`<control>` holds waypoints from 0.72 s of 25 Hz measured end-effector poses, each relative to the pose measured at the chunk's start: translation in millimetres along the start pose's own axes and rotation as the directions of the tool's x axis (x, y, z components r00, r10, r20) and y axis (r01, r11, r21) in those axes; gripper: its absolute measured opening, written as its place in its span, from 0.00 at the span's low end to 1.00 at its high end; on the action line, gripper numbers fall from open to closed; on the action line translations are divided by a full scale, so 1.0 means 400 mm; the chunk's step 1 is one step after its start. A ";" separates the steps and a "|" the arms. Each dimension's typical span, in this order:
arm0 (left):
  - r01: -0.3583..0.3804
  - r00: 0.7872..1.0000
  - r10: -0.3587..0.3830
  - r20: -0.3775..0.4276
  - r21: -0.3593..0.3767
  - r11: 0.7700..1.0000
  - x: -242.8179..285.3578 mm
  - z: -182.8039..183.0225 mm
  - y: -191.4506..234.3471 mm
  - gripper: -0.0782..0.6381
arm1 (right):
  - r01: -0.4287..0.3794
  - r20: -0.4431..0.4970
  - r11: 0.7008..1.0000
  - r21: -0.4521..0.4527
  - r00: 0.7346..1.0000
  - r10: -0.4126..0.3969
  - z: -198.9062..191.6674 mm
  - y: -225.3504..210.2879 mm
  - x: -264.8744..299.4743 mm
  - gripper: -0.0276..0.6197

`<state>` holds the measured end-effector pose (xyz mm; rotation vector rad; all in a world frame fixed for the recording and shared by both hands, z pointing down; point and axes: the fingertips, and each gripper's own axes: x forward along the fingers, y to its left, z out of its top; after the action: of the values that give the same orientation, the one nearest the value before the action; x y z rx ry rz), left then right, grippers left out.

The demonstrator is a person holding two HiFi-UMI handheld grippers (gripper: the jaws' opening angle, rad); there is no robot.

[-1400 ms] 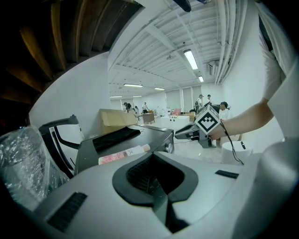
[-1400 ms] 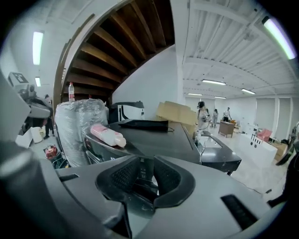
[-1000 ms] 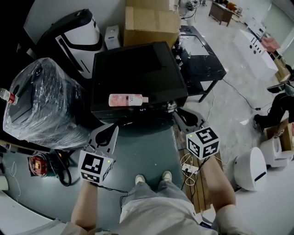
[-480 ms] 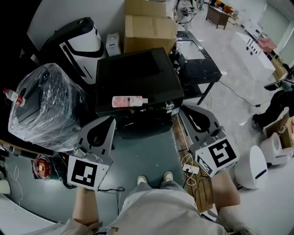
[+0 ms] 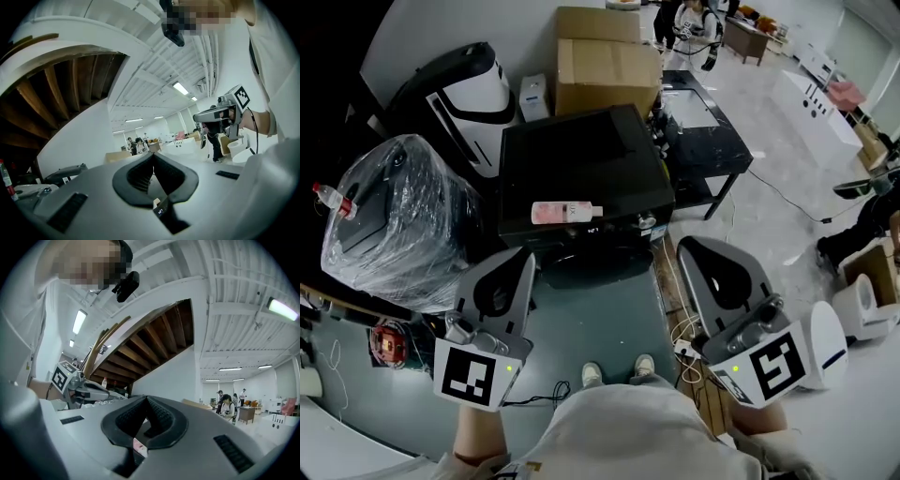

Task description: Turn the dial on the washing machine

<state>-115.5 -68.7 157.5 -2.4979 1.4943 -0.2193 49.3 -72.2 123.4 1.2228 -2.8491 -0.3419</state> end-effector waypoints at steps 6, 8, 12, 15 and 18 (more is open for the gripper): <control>0.022 1.000 -0.022 -0.011 -0.005 1.000 0.000 -0.003 -0.037 0.14 | 0.003 -0.038 1.000 0.004 0.999 -0.003 -0.028 -0.018 -0.014 0.09; 0.025 1.000 -0.025 -0.012 -0.008 1.000 0.004 -0.003 -0.046 0.14 | -0.005 -0.037 1.000 0.010 0.999 0.005 -0.033 -0.019 -0.012 0.09; 0.026 1.000 -0.026 -0.016 -0.013 1.000 0.014 0.001 -0.052 0.14 | -0.034 -0.028 0.999 0.014 0.999 0.035 -0.031 -0.018 -0.009 0.09; 0.035 0.999 -0.035 -0.003 -0.023 0.999 0.022 0.009 -0.060 0.14 | -0.046 -0.034 0.999 0.003 0.998 0.046 -0.035 -0.020 -0.008 0.09; 0.037 0.999 -0.037 -0.010 -0.009 0.999 0.026 0.007 -0.064 0.14 | -0.055 -0.041 0.998 0.001 0.998 0.055 -0.041 -0.024 -0.007 0.09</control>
<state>-88.3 -65.8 161.5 -2.5367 1.4573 -0.2324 59.8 -79.8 137.4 1.1352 -2.8418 -0.3121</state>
